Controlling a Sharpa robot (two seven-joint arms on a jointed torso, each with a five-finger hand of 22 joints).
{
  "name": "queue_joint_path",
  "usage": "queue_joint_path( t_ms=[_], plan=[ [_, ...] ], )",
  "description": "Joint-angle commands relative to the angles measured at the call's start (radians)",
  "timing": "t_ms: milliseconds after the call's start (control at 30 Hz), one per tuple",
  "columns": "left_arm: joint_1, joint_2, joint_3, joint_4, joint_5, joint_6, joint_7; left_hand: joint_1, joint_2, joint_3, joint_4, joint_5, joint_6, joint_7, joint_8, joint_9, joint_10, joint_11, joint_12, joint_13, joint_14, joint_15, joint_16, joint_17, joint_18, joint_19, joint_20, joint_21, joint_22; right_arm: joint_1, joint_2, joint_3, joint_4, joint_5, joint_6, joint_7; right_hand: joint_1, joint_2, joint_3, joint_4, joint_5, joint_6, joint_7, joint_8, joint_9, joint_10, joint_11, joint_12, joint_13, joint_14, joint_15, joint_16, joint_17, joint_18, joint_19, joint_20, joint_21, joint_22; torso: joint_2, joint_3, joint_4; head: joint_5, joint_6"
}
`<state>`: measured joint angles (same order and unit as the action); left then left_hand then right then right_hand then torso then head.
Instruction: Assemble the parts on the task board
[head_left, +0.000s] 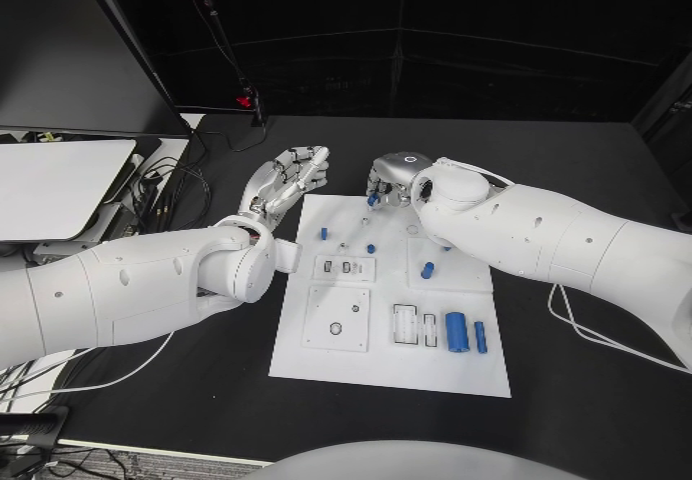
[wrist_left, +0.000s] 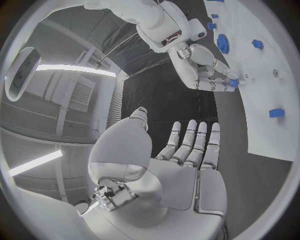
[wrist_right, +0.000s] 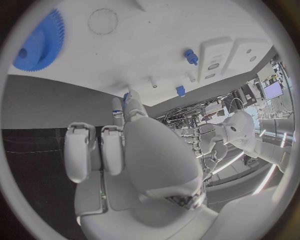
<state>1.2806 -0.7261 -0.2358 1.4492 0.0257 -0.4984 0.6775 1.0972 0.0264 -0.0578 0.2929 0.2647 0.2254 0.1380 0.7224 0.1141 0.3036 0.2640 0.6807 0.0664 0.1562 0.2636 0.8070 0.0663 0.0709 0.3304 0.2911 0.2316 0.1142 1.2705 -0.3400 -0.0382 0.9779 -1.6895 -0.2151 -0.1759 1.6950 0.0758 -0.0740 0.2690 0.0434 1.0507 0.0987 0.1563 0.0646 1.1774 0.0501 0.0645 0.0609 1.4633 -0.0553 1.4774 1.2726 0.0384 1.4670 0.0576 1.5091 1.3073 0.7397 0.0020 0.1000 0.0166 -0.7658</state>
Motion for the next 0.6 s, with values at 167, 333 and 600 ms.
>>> queue_joint_path(
  t_ms=[167,333,600],
  plan=[
    [0.001,0.001,0.001,-0.001,-0.008,0.010,0.221,-0.001,0.011,-0.002,-0.001,0.005,0.002,0.160,0.004,-0.001,-0.003,0.002,0.007,-0.001,-0.003,0.001,0.005,-0.001,0.020,-0.006,-0.002,0.007,0.002,0.002,0.002,0.000,0.003,-0.009,0.003,0.004,0.011,0.000,0.005,0.005,0.004,0.004,0.003,-0.001,0.002,-0.006,0.001,-0.004,-0.001,0.059,0.008,-0.002,0.001,-0.002,0.013,0.005,-0.006,0.113,-0.001,-0.0008,0.0002,-0.001,-0.001],
    [0.001,0.001,0.001,0.000,-0.008,0.011,0.220,-0.001,0.012,-0.003,-0.001,0.005,0.001,0.160,0.004,-0.001,-0.003,0.002,0.007,-0.001,-0.004,0.001,0.005,-0.001,0.020,-0.006,-0.002,0.007,0.002,0.002,0.003,0.000,0.003,-0.013,0.029,-0.012,0.011,-0.001,0.006,0.006,0.004,0.002,0.003,-0.003,0.001,-0.009,0.002,-0.005,-0.001,0.059,0.009,-0.003,0.000,-0.002,0.013,0.005,-0.006,0.112,0.000,-0.0001,0.0007,-0.002,-0.001],
    [0.001,0.000,0.001,-0.001,-0.008,0.011,0.220,-0.001,0.012,-0.003,-0.001,0.005,0.001,0.160,0.004,-0.001,-0.003,0.002,0.007,-0.001,-0.004,0.001,0.005,-0.001,0.020,-0.006,-0.002,0.007,0.002,0.002,0.004,0.000,0.004,-0.022,0.049,-0.037,0.012,-0.001,0.007,0.007,0.004,0.000,0.004,-0.006,0.001,-0.011,0.002,-0.005,-0.001,0.059,0.009,-0.003,-0.001,-0.001,0.013,0.006,-0.007,0.112,0.000,-0.0003,-0.0001,0.000,-0.002]
  ],
)
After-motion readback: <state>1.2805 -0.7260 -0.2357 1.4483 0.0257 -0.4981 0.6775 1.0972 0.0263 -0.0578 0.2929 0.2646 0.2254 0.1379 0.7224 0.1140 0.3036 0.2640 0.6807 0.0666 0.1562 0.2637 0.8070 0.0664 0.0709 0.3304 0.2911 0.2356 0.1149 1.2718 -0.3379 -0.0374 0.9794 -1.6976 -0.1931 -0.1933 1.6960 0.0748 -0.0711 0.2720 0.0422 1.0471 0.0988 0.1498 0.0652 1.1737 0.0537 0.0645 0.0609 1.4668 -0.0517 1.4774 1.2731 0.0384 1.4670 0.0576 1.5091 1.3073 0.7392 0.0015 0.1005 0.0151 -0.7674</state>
